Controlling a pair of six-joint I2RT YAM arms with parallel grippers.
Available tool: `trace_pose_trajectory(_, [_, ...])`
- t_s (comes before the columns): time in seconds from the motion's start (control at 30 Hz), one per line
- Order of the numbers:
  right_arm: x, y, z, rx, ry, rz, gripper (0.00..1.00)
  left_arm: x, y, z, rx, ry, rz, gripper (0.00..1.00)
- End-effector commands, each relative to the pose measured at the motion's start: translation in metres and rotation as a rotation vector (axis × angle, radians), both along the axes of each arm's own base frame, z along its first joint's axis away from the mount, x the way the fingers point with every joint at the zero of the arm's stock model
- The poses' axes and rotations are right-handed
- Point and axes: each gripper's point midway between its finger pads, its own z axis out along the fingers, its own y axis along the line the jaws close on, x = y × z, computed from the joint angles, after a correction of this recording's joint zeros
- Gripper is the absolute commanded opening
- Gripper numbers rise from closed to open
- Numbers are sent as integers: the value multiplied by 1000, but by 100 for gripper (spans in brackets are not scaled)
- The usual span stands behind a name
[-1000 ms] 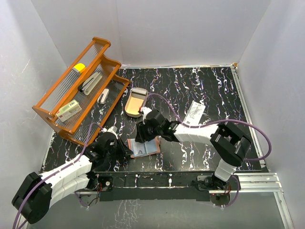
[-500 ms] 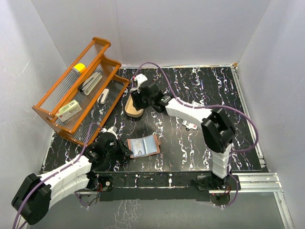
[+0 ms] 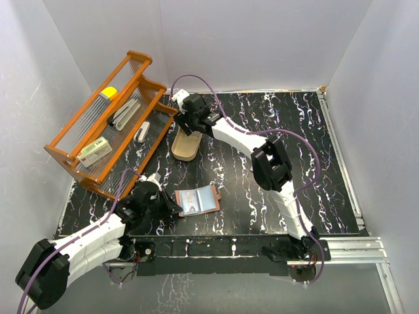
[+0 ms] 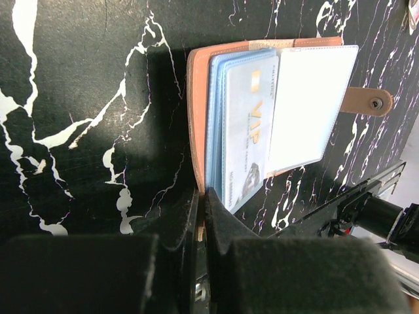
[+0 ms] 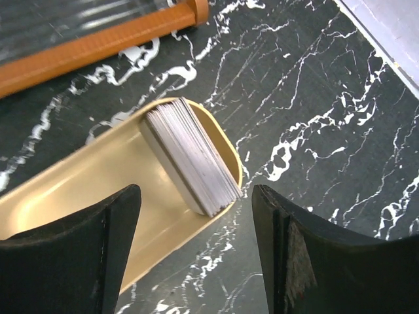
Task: Put the credit cards into the card holder
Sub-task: Pick up the credit card from the storage box.
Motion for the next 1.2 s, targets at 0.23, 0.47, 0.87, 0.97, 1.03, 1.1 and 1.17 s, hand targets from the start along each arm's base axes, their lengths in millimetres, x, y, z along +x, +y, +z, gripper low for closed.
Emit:
trace_pose_trajectory(0.23, [22, -8, -1, -166, -99, 83, 69, -4, 1, -2, 6, 7, -20, 0])
trace_pose_trajectory(0.47, [30, -5, -11, -180, -112, 83, 70, -4, 0, -5, 13, 16, -25, 0])
trace_pose_trajectory(0.87, [45, -17, -16, -260, -173, 18, 67, -4, 2, -6, 25, 19, -20, 0])
trace_pose_trajectory(0.97, [49, -21, -3, -255, -218, -9, 65, -4, 2, -7, 28, 22, -20, 0])
trace_pose_trajectory(1.03, [50, -23, 5, -249, -245, -16, 63, -4, 2, -8, 30, 26, -22, 0])
trace_pose_trajectory(1.1, [50, -24, 10, -250, -257, -17, 61, -4, 2, -8, 30, 28, -20, 0])
trace_pose_trajectory(1.17, [50, -24, 13, -254, -262, -13, 58, -4, 2, -8, 28, 28, -19, 0])
